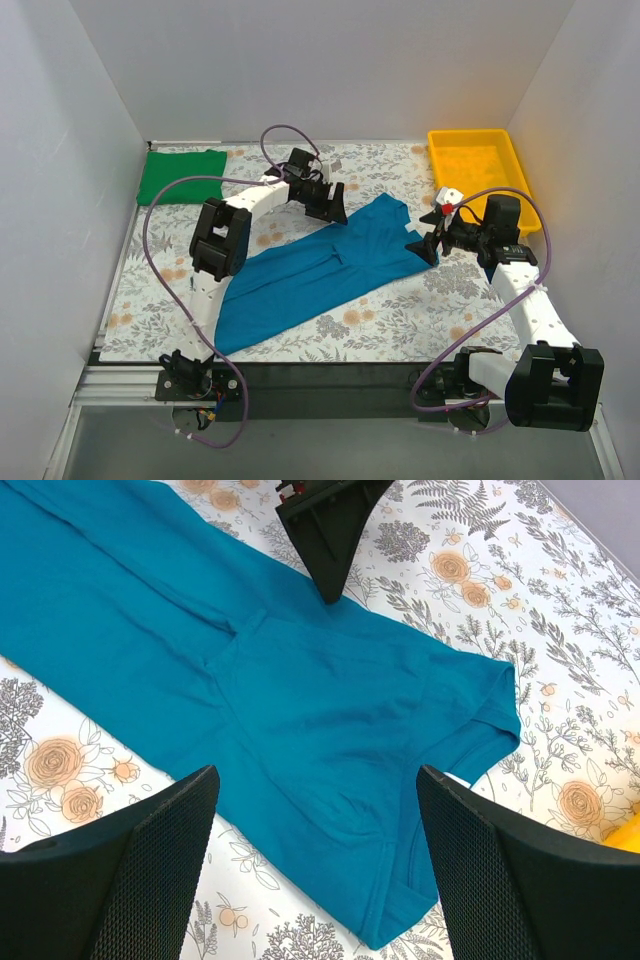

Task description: Fold and stack the t-shirts

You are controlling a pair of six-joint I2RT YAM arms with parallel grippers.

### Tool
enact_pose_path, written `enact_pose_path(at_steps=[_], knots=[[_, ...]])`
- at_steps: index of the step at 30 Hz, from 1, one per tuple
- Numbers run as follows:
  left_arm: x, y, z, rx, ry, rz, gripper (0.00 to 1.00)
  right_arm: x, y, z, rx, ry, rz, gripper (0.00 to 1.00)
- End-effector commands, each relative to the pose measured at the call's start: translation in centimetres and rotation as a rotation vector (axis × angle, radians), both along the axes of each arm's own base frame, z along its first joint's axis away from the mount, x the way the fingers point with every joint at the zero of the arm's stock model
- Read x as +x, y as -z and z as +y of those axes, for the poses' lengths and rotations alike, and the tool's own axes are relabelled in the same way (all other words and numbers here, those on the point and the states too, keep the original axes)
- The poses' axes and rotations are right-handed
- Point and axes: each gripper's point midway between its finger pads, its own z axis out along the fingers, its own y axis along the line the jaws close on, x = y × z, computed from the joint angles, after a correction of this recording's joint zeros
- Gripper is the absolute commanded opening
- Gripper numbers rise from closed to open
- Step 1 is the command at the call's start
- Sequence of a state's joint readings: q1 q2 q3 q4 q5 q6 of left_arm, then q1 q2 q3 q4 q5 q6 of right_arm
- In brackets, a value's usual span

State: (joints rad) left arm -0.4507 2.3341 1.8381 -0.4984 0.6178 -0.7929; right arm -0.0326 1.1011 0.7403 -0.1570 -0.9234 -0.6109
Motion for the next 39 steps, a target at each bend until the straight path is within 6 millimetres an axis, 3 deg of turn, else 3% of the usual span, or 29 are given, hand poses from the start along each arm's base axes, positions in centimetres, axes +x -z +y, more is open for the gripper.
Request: enact_pose_path(at_steps=[1,9,17,19,22,27,31,34,39], knots=[[0.2,-1.7,-1.6,-0.022,0.031,-0.024,0.67,0.1,-0.3,-0.1,-0.002,-0.01,-0.025,0.86],[-0.4,0.4,-3.1,0.001,0.053,0.01,0.54,0.2,-0.2,-0.1,-0.004,-0.01,-0.023,0.86],[0.5,0.7,-3.5,0.014,0.014,0.012,0.19,0.2,-0.1,-0.1,-0.003,-0.011,-0.021,0.87],[1.2,0.5,-3.7,0.016,-0.003,-0.002,0.02,0.1,-0.2,-0.1,-0.003,-0.011,-0.021,0.86],[2.4,0.0,-3.7,0.024,-0.05,-0.027,0.0,0.1,-0.2,-0.1,-0.006,-0.009,-0.022,0.87],[5.9,0.2,-0.5,0.106,-0.258,-0.053,0.0,0.2,-0.2,-0.2,-0.007,-0.005,-0.025,0.87],[9.3,1.0,5.4,0.158,-0.52,0.004,0.0,0.2,-0.2,-0.3,-0.005,-0.006,-0.023,0.87],[10.6,1.9,9.7,0.186,-0.691,0.069,0.0,0.2,-0.1,-0.3,-0.005,-0.006,-0.021,0.87],[11.0,2.4,13.4,0.217,-0.802,0.089,0.0,0.2,0.1,-0.3,-0.007,-0.004,-0.016,0.87]])
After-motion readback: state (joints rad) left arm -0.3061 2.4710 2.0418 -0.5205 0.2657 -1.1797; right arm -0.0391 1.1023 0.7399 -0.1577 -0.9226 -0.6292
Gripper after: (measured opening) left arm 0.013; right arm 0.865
